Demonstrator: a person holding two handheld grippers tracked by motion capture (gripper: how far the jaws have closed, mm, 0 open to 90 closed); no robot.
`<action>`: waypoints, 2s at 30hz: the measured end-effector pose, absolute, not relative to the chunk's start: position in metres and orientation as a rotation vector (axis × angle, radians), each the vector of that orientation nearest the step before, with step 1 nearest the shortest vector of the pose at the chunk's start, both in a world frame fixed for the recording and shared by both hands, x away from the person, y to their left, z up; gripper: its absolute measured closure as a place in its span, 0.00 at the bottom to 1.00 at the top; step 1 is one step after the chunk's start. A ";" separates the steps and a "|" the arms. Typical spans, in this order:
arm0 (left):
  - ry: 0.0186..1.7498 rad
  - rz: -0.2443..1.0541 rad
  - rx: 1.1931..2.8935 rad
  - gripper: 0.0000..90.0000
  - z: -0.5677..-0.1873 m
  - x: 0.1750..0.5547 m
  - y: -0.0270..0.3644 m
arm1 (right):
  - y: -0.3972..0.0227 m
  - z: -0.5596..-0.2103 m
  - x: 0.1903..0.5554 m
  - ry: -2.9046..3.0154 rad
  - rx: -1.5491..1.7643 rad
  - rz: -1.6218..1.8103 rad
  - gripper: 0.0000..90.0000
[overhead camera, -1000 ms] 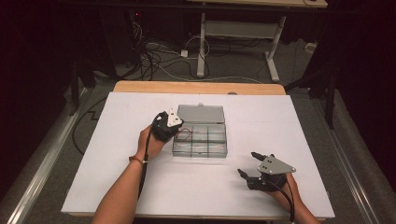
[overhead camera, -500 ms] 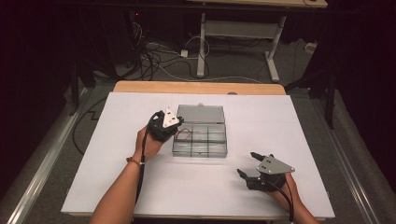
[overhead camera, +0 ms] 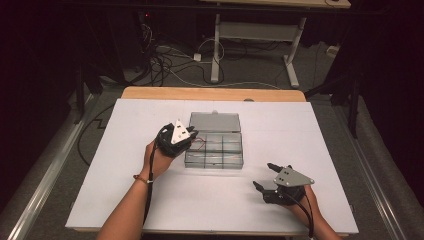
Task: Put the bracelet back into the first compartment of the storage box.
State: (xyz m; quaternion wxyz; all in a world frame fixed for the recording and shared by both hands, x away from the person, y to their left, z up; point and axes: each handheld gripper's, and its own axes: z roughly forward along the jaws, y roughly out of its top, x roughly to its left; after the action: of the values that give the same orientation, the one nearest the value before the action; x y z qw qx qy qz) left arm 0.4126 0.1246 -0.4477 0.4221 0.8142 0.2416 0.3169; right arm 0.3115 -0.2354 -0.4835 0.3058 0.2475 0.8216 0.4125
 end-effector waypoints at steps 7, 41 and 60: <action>0.586 0.790 2.036 0.58 -0.449 0.407 0.123 | -0.235 -0.485 0.312 2.175 0.664 1.091 0.27; 0.520 0.805 2.039 0.24 -0.444 0.376 0.115 | -0.236 -0.481 0.309 2.143 0.657 1.103 0.26; 0.450 0.789 2.047 0.24 -0.442 0.355 0.118 | -0.237 -0.479 0.309 2.138 0.645 1.102 0.26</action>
State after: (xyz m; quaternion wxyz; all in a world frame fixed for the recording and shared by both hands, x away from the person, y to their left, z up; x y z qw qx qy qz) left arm 0.3551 0.1184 -0.4420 0.4361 0.8226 0.1808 0.3170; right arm 0.3087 -0.2368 -0.4792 0.3199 0.2454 0.8135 0.4191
